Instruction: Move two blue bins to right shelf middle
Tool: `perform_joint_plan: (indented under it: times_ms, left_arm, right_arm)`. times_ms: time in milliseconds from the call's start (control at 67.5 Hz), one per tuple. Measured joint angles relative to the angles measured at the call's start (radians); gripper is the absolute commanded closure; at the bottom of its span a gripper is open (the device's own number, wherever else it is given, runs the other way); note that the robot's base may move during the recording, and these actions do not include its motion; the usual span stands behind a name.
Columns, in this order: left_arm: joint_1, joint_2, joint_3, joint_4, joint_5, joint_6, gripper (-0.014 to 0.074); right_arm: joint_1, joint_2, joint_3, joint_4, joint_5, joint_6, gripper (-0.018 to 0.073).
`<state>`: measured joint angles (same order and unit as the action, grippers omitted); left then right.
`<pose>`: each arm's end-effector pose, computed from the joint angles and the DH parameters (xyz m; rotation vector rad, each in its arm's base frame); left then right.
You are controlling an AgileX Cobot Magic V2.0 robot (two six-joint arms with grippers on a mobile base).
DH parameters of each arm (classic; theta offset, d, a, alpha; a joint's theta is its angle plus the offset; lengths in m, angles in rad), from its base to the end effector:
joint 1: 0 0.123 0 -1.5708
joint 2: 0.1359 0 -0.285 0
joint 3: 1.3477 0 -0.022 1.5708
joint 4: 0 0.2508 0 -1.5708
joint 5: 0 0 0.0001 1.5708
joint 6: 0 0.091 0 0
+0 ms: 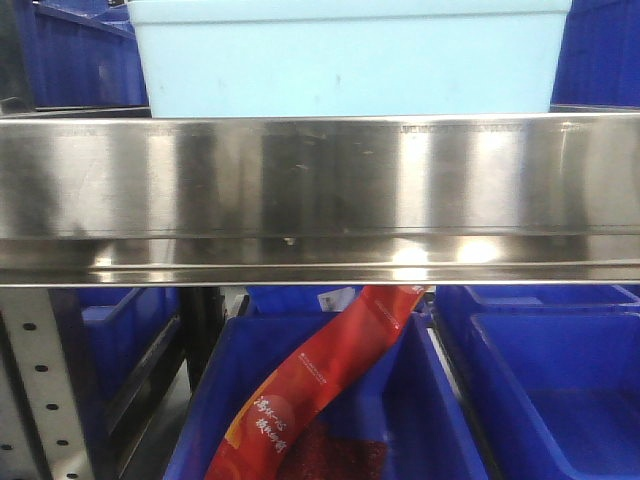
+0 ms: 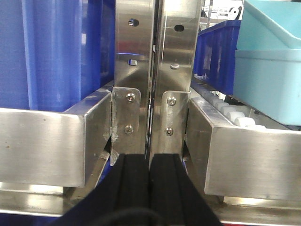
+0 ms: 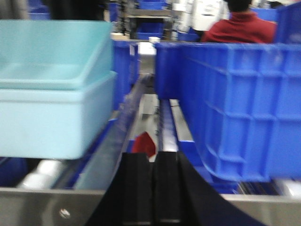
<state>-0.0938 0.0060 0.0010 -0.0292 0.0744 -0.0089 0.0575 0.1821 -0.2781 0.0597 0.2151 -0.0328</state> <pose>0.0568 -0.0055 0.2058 0.0454 1.5653 -0.1054 0.0627 0.0048 0.2765 -0.0355 1.6024 0.0746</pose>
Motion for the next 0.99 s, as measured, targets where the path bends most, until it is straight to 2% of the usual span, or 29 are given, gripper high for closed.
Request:
perform_joint_plan:
  times_ms: [415,993]
  left_arm:
    - [0.000,0.000,0.000,0.000,0.000,0.000,0.0707]
    - [0.000,-0.001,0.000,0.000,0.000,0.000,0.0707]
  right_arm:
    - [-0.022,-0.175,0.269,0.015,-0.074,-0.002,0.0721]
    - [-0.022,-0.179,0.276,0.015,-0.095,-0.002,0.0721]
